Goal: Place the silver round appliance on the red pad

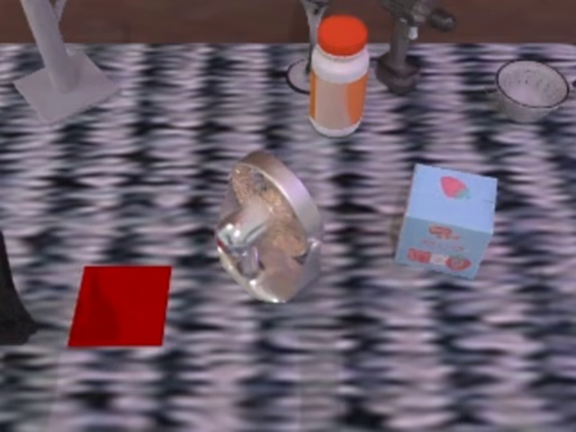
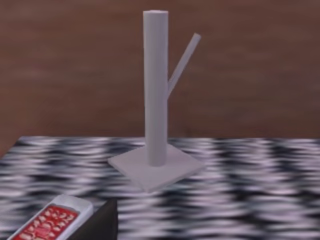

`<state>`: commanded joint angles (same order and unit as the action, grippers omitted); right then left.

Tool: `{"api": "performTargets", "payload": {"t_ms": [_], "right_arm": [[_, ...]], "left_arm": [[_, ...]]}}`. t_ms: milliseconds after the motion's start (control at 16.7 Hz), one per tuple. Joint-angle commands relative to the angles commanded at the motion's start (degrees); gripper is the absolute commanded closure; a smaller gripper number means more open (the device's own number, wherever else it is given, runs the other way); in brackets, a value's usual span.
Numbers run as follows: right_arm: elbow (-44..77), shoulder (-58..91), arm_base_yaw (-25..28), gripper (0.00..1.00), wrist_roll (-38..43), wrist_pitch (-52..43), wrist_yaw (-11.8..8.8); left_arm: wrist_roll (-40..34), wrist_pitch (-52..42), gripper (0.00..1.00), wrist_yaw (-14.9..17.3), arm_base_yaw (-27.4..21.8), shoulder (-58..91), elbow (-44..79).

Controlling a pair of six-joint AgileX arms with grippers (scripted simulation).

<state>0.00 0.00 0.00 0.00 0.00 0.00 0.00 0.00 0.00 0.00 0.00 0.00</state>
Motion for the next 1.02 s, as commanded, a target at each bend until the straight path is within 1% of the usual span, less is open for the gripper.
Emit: {"api": "performTargets", "payload": {"t_ms": [240, 480, 720, 1020], "right_arm": [[0.0, 0.0, 0.0, 0.0, 0.0, 0.0, 0.0], [0.0, 0.0, 0.0, 0.0, 0.0, 0.0, 0.0], [0.0, 0.0, 0.0, 0.0, 0.0, 0.0, 0.0], [0.0, 0.0, 0.0, 0.0, 0.0, 0.0, 0.0]], "left_arm": [[-0.7, -1.2, 0.0, 0.1, -0.5, 1.6, 1.3], [-5.0, -8.3, 0.0, 0.3, -2.9, 11.5, 10.0], [-13.0, -20.1, 0.0, 0.4, -6.9, 27.9, 25.5], [-27.0, -38.5, 0.0, 0.4, -13.3, 53.6, 51.7]]}}
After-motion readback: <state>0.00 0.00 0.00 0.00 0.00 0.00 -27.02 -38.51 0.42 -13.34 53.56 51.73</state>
